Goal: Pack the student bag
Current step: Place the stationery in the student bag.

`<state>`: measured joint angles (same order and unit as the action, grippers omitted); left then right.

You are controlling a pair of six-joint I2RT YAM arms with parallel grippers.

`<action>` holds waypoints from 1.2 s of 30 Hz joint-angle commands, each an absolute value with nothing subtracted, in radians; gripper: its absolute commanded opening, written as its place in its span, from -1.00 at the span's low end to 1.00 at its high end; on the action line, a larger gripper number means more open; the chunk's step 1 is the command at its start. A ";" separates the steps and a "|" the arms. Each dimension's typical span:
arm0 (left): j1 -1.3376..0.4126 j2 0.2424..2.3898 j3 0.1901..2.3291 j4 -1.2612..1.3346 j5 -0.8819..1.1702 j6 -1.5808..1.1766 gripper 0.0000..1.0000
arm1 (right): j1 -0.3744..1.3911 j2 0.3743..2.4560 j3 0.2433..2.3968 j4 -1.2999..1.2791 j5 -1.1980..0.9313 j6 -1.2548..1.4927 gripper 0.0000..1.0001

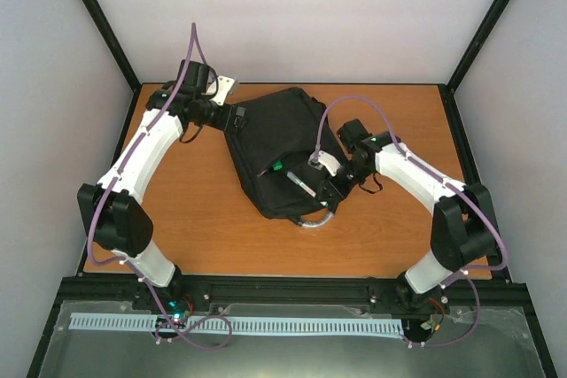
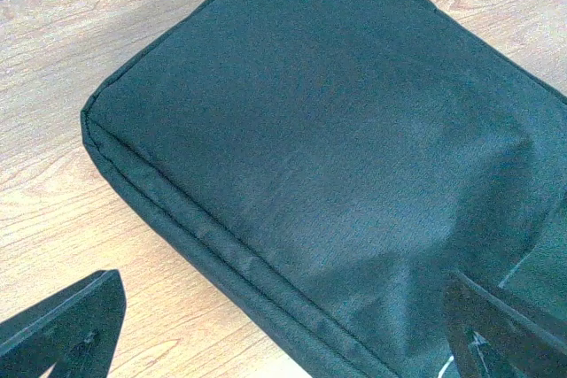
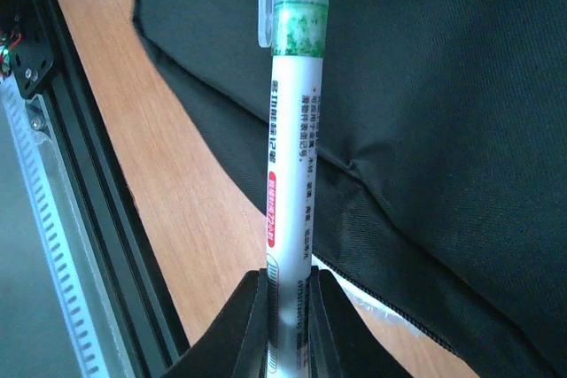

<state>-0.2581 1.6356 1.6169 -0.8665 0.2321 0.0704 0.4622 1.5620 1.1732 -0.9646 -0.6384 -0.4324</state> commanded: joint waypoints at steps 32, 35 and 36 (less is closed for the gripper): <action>-0.256 1.612 1.648 -0.883 0.178 0.138 1.00 | 0.407 1.879 1.530 -0.866 -0.645 -0.089 -0.16; -0.256 1.607 1.643 -0.880 0.184 0.138 1.00 | 0.407 1.836 1.502 -0.900 -0.656 -0.167 -0.18; -0.256 1.606 1.641 -0.880 0.184 0.138 0.99 | 0.407 1.821 1.498 -0.917 -0.668 -0.202 -0.20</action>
<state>-0.2581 1.6352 1.6169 -0.8833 0.1825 0.1223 0.4145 1.8965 1.5246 -0.8688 -0.6655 -0.0872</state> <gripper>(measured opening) 0.998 0.414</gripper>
